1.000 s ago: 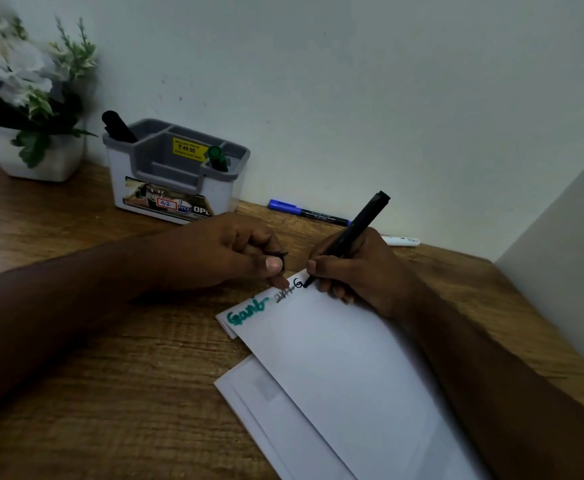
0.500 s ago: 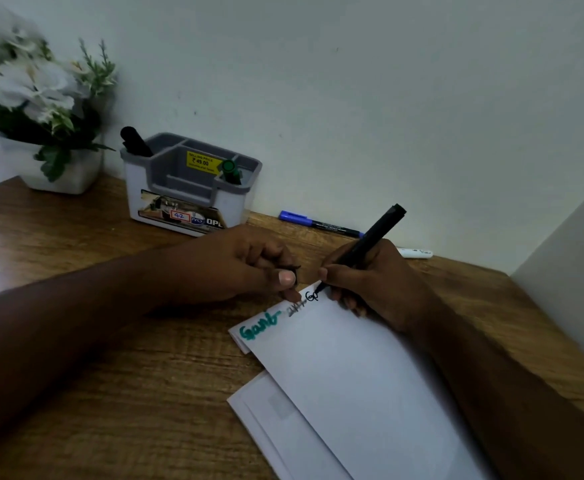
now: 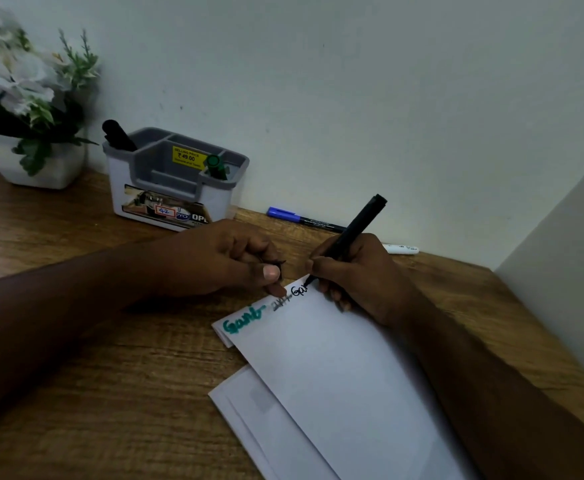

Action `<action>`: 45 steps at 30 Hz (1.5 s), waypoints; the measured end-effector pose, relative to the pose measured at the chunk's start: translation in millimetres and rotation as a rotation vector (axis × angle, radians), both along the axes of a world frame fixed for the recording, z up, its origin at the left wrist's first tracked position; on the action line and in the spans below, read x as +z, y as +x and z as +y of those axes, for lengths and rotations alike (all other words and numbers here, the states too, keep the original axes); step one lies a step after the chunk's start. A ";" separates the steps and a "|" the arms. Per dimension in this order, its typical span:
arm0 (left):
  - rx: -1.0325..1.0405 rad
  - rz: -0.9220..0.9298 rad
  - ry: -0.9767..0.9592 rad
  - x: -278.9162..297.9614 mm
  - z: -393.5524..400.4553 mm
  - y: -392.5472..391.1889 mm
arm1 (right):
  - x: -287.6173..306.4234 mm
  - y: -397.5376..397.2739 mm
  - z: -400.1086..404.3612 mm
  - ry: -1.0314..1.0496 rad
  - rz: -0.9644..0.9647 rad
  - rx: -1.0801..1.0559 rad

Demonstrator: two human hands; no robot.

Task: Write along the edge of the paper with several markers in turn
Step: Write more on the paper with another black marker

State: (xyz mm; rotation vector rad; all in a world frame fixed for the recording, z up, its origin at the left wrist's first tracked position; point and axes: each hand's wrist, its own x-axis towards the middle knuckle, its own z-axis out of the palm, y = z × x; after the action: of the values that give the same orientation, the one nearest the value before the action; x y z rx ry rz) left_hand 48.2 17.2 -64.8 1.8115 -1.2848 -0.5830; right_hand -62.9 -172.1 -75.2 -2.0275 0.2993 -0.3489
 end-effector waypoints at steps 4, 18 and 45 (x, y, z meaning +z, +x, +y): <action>0.003 -0.003 0.021 0.9 -0.4 0.3 | -0.2 -0.4 0.0 -0.015 0.003 -0.029; -0.002 0.024 0.038 1.4 0.3 0.9 | -1.1 -1.3 -1.0 -0.023 -0.013 -0.054; -0.019 -0.012 0.027 0.3 -0.6 3.2 | -2.2 -3.1 -0.3 -0.003 -0.061 -0.077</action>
State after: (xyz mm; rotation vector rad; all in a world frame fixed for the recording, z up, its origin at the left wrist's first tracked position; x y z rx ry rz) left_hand 51.3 16.6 -64.5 1.8299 -1.3089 -0.6033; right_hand -66.0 -172.5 -77.4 -2.0080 0.3401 -0.4581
